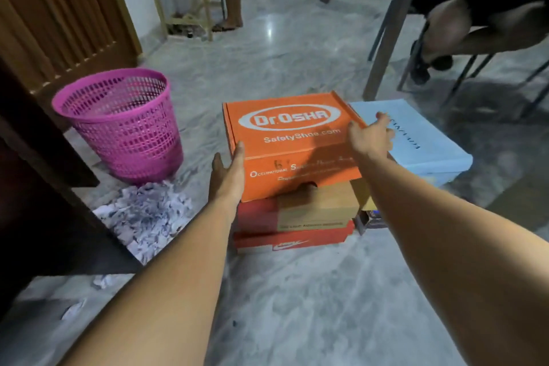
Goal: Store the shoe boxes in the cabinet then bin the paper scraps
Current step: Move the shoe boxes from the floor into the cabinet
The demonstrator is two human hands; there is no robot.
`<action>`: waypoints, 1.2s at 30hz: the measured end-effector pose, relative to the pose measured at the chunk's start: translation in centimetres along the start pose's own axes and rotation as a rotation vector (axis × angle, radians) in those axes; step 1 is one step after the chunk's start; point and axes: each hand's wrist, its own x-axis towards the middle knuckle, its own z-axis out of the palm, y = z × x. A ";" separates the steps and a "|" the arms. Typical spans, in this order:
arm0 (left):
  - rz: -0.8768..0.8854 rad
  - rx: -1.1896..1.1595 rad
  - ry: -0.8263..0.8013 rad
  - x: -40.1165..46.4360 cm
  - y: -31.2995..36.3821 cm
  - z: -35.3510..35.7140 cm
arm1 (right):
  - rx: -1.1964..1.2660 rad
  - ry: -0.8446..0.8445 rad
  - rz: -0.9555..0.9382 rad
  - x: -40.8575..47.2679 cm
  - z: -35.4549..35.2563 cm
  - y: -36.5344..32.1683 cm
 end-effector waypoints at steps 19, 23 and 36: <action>-0.667 -0.486 0.352 -26.5 4.0 -13.8 | 0.088 -0.404 0.364 -20.3 -16.3 -7.9; -0.768 -0.614 0.629 -36.2 6.6 -23.3 | 0.016 -0.715 0.249 -28.7 -17.8 -12.3; -0.406 -0.803 1.337 -45.9 7.1 -51.9 | 0.086 -1.159 -0.276 -55.6 -5.0 -35.6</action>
